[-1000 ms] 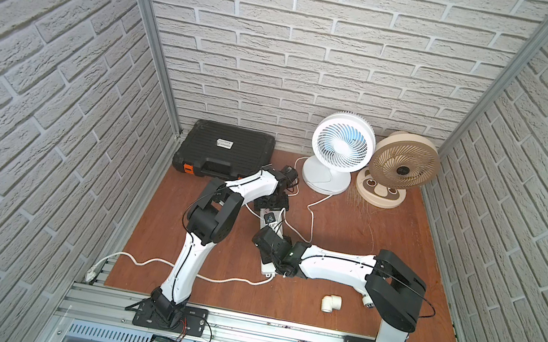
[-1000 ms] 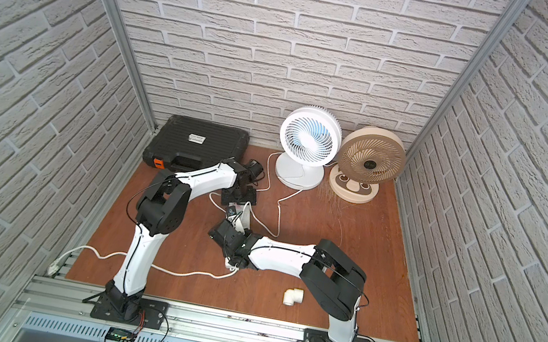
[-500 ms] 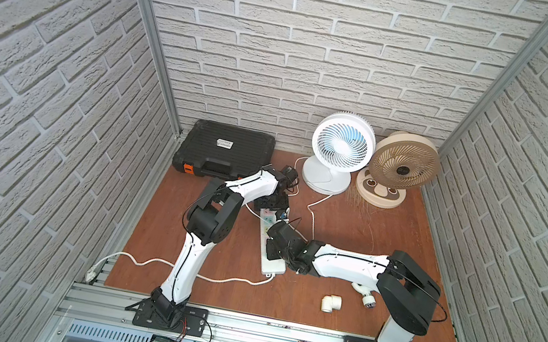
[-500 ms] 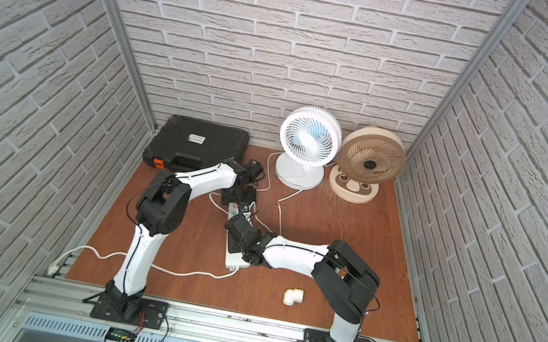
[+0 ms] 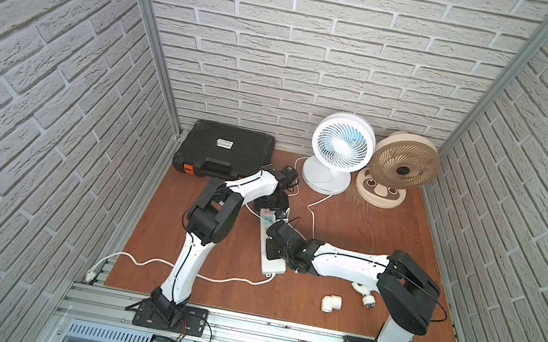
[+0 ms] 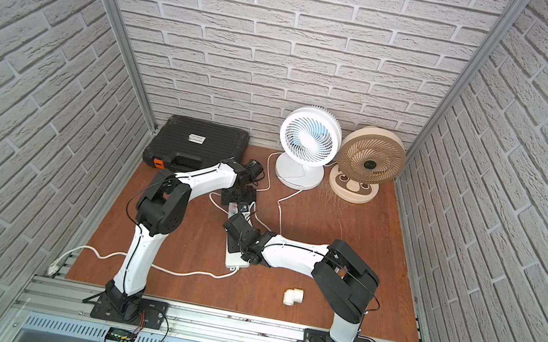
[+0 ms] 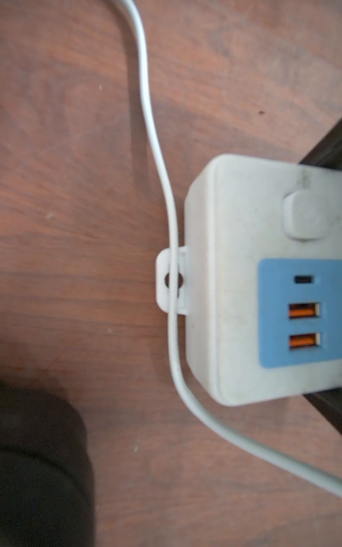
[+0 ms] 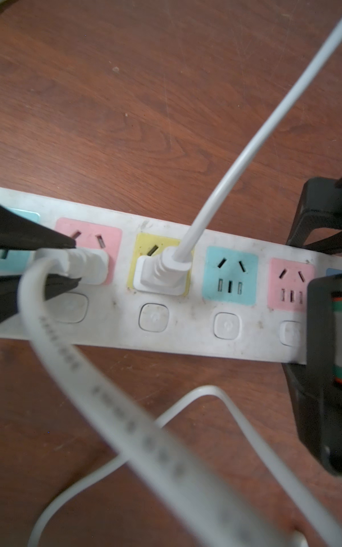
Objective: Unplug the desk fan from the power strip
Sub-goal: Remove the plug from the socket.
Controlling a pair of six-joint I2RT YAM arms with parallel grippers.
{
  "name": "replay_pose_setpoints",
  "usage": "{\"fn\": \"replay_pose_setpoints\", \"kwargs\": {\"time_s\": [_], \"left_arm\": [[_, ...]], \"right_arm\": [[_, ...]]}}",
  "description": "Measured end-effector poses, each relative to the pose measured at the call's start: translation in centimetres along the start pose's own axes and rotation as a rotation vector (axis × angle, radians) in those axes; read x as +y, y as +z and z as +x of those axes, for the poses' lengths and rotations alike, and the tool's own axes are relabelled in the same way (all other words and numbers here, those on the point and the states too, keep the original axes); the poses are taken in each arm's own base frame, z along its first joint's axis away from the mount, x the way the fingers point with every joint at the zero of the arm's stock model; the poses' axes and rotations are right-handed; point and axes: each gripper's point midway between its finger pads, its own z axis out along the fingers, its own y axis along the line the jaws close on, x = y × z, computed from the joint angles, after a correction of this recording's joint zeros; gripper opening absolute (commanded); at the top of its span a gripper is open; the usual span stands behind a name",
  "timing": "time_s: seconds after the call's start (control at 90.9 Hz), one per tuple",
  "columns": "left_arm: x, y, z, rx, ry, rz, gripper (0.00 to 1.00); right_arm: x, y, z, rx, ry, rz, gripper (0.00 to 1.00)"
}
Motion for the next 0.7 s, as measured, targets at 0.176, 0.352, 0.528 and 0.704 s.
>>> {"fn": "replay_pose_setpoints", "kwargs": {"time_s": [0.176, 0.352, 0.528, 0.704], "left_arm": [[0.01, 0.00, 0.01, 0.000, 0.004, 0.000, 0.00], [0.01, 0.00, 0.02, 0.001, 0.006, 0.000, 0.00], [0.00, 0.00, 0.01, 0.001, 0.006, 0.000, 0.00], [0.00, -0.02, 0.01, 0.000, 0.006, 0.000, 0.00]], "right_arm": [[0.44, -0.01, -0.02, -0.017, -0.099, 0.090, 0.03], [0.65, 0.01, -0.01, -0.030, -0.175, 0.157, 0.03], [0.66, -0.02, -0.02, -0.035, -0.183, 0.164, 0.03], [0.66, 0.03, 0.03, -0.036, -0.178, 0.162, 0.03]]}}
